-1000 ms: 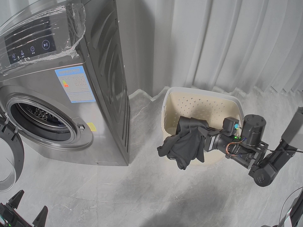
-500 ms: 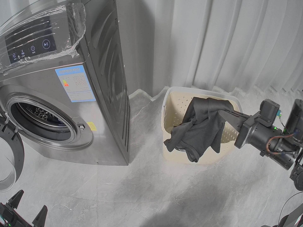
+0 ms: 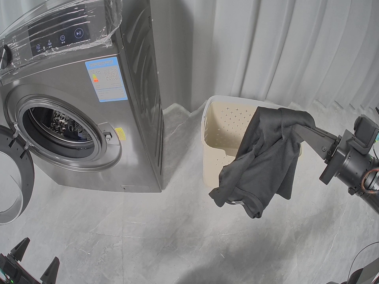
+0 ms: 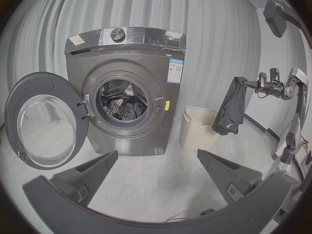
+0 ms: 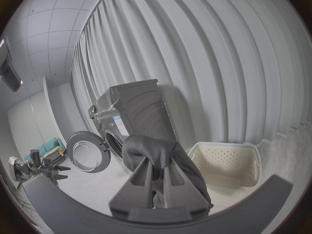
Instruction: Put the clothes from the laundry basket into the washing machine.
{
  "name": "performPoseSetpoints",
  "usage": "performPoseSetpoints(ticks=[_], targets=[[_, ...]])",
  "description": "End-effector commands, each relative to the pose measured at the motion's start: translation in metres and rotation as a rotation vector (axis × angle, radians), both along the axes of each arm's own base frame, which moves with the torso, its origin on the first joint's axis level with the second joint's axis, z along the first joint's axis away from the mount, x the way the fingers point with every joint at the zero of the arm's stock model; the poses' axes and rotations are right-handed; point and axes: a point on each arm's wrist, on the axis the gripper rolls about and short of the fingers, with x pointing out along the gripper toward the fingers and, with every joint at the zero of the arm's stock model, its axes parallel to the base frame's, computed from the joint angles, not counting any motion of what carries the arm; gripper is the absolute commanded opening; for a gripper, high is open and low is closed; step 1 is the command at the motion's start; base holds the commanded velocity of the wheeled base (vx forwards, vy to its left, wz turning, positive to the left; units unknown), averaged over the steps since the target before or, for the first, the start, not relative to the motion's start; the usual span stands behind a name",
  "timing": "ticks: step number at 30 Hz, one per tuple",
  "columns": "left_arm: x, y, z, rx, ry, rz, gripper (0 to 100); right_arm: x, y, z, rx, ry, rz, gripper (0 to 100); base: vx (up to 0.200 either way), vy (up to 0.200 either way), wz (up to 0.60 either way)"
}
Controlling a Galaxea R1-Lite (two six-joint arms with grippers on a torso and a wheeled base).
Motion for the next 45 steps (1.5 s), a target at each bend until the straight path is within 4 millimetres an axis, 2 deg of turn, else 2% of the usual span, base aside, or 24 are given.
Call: performPoseSetpoints(ticks=[1,4,15,45], targets=[[0.0010,-0.0002,-0.0050,0.002,0.019,0.000,100,-0.0020,-0.0007,0.0024,0.008,-0.010,0.004,0,0.000,0.000,0.00],[0.0010,-0.0002,-0.0050,0.002,0.019,0.000,100,-0.0017,-0.0005,0.0023,0.008,-0.010,0.004,0,0.000,0.000,0.00],[0.0010,-0.0002,-0.0050,0.002,0.019,0.000,100,-0.0004,0.0073,-0.0017,0.002,0.005,0.032,0,0.000,0.200,0.00],[0.0010,-0.0001,-0.0050,-0.001,0.019,0.002,100,-0.0003,0.0074,-0.0028,-0.002,0.007,0.032,0,0.000,0.200,0.00]])
